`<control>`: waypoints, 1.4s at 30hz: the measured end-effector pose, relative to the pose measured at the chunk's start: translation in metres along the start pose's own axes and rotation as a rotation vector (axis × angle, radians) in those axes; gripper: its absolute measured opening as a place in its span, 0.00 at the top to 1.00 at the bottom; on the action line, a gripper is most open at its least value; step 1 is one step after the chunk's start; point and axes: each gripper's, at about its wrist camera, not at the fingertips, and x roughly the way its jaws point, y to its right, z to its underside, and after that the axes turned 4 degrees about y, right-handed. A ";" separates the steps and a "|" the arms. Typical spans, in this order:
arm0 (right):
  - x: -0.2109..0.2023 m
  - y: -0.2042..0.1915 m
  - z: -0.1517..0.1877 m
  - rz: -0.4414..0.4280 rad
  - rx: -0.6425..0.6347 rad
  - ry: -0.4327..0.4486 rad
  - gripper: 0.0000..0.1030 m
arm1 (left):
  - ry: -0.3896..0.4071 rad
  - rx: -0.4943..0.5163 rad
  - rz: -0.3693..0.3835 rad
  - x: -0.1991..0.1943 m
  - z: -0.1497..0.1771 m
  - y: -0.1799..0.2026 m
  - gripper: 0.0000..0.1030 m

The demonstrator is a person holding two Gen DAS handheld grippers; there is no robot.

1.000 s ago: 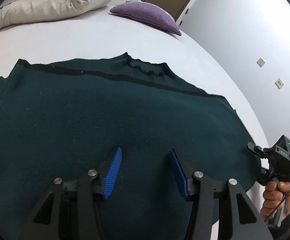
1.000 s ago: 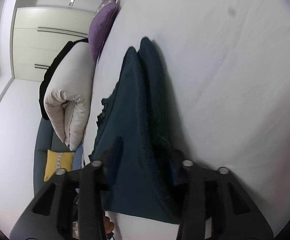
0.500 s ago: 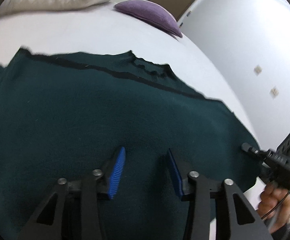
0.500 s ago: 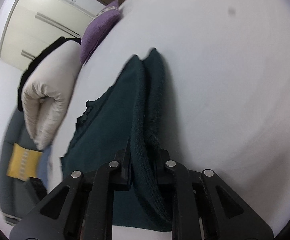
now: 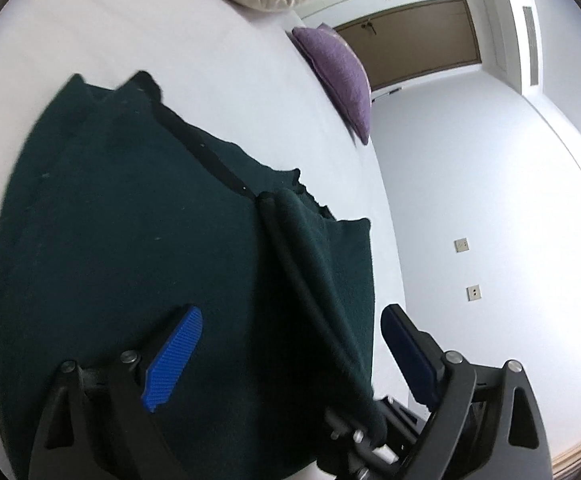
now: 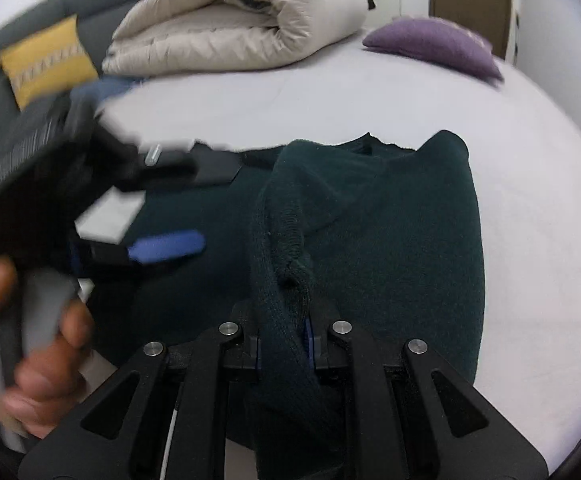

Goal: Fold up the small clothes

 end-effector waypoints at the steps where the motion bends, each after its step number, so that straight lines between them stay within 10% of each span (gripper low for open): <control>1: 0.001 -0.004 0.002 0.009 -0.022 -0.003 0.88 | -0.021 -0.001 -0.006 0.008 -0.001 0.002 0.10; 6: 0.005 -0.011 0.005 0.030 -0.065 0.007 0.88 | -0.078 0.056 -0.098 0.028 -0.006 0.018 0.29; 8: 0.005 -0.015 0.004 0.039 -0.089 0.011 0.87 | -0.128 0.066 -0.120 0.040 -0.009 0.022 0.65; 11: 0.003 -0.018 0.007 0.036 -0.108 0.014 0.83 | -0.160 0.115 -0.145 0.048 -0.007 0.032 0.87; 20: -0.055 0.018 0.023 -0.276 0.035 0.090 0.72 | -0.140 0.161 -0.112 0.003 -0.025 0.027 0.88; 23: -0.080 0.052 0.022 -0.380 0.180 0.189 0.54 | -0.129 0.182 -0.132 -0.019 -0.038 0.019 0.88; 42: 0.038 -0.027 0.026 -0.323 0.068 -0.015 0.52 | -0.089 0.039 -0.121 -0.046 -0.065 -0.072 0.88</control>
